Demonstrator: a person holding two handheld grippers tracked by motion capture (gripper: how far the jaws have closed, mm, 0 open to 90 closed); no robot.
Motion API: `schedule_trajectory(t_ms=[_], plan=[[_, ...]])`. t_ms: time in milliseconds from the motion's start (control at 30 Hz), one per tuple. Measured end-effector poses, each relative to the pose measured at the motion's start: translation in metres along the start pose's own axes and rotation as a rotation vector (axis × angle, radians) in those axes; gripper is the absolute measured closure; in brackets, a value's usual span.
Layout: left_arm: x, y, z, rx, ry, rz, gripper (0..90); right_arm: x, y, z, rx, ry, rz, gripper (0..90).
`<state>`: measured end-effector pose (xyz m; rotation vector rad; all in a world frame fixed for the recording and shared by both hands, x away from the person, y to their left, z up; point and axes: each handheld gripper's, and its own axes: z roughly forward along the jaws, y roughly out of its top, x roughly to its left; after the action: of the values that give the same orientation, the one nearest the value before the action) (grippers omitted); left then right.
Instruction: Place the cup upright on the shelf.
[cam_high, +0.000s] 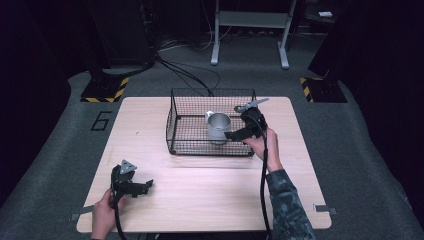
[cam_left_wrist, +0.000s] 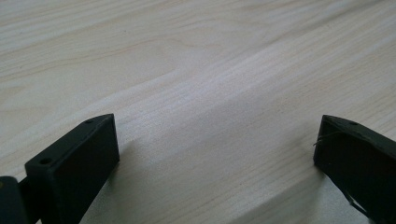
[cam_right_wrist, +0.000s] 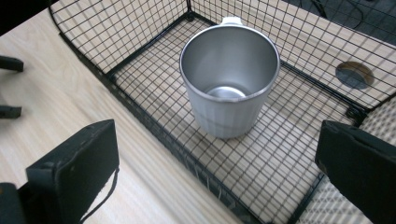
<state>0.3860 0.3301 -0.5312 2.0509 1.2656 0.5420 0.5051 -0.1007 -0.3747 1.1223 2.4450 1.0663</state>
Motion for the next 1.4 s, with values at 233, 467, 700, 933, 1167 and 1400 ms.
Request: schedule_trajectory(t_ms=[233,467,700,933,1167,1400], plan=[[0.0,0.0,0.0,0.0,0.0,0.0,0.0,0.009,-0.024,-0.029,-0.05,-0.009,-0.028,0.0],[0.0,0.0,0.0,0.0,0.0,0.0,0.0,0.016,-0.052,-0.053,-0.048,-0.041,-0.03,0.0],[0.0,0.0,0.0,0.0,0.0,0.0,0.0,0.01,-0.093,-0.065,-0.047,-0.087,-0.01,0.0],[0.0,0.0,0.0,-0.005,0.004,0.0,0.0,-0.004,-0.138,-0.069,-0.034,-0.103,0.053,0.0],[0.0,0.0,0.0,0.0,0.0,0.001,0.0,-0.019,-0.192,-0.065,-0.02,-0.143,0.149,0.0],[0.0,0.0,0.0,-0.001,0.0,0.001,0.0,-0.035,-0.23,-0.056,0.006,-0.178,0.215,0.0]])
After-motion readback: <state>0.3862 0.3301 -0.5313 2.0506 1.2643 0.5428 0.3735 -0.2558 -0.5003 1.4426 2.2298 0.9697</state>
